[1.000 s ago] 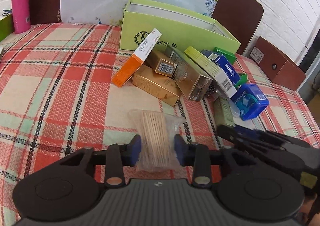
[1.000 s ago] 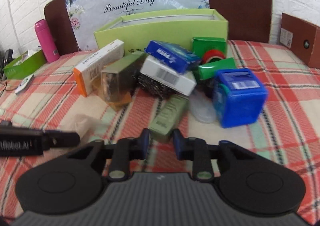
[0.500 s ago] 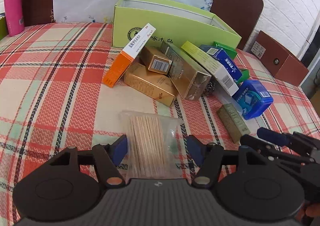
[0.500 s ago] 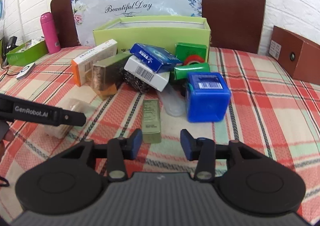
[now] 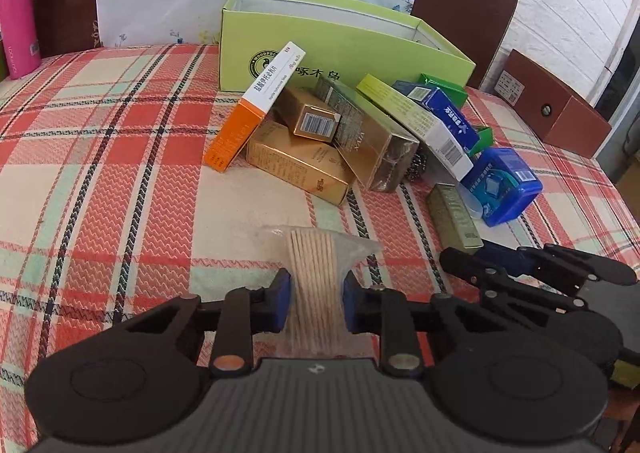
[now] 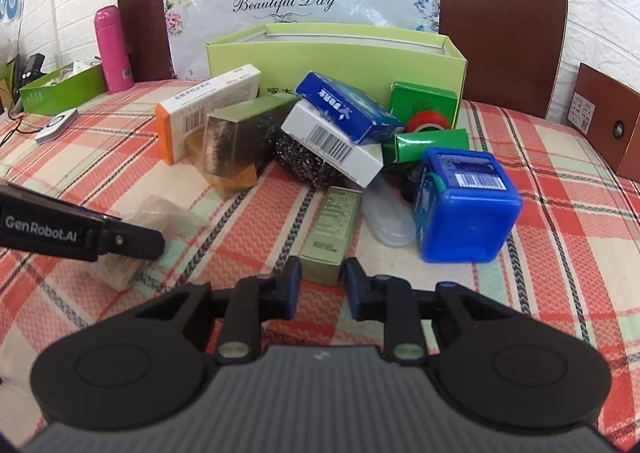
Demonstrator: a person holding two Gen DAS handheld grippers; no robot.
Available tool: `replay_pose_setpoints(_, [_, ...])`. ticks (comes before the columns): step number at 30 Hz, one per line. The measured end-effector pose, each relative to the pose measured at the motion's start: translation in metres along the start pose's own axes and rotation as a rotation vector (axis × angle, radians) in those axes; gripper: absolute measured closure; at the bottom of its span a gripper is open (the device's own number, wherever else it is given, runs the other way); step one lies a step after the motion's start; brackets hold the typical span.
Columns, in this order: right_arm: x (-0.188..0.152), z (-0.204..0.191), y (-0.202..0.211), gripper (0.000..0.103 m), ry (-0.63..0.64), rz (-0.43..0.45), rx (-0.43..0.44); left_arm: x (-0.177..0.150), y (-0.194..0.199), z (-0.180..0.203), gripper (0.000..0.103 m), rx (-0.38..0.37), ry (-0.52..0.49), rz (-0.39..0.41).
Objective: Organize objects
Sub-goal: 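Grasp the cotton swab bag with the left tool while the right tool grasps the small green box, then carry the swab bag and small green box into the green box and release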
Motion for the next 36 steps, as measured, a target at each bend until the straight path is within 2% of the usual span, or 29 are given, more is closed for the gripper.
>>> replay_pose_setpoints(8, [0.002,-0.008,0.027,0.081,-0.004,0.034,0.058,0.001,0.016,0.007,0.079,-0.040,-0.027,0.004])
replay_pose_setpoints(17, [0.028,-0.017,0.073,0.082,0.016,0.150,0.124,0.031,0.065,0.014,0.079,-0.082,-0.067,0.124])
replay_pose_setpoints(20, [0.041,-0.018,0.080,0.082,0.038,0.182,0.119,0.044,0.077,0.022,0.079,-0.086,-0.104,0.161])
replay_pose_setpoints(25, [0.070,-0.006,0.092,0.082,0.053,0.240,0.108,0.073,0.095,0.028,0.079,-0.099,-0.097,0.239])
replay_pose_setpoints(30, [0.107,0.018,0.097,0.082,0.066,0.296,0.061,0.113,0.106,0.038,0.079,-0.095,-0.119,0.320])
replay_pose_setpoints(34, [0.137,0.042,0.083,0.082,0.048,0.304,0.029,0.153,0.097,0.041,0.079,-0.077,-0.130,0.348])
replay_pose_setpoints(36, [0.152,0.052,0.069,0.082,0.047,0.296,0.024,0.173,0.083,0.042,0.079,-0.094,-0.119,0.328])
Point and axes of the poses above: each gripper's, at about its wrist camera, not at the fingertips, and y roughly against the way its jaws point, z to its right, x to its top, the point moved 4 cm from there along -y, roughly the way its jaws point, and after that the axes turned 5 degrees about -z, right-handed, at the moved point
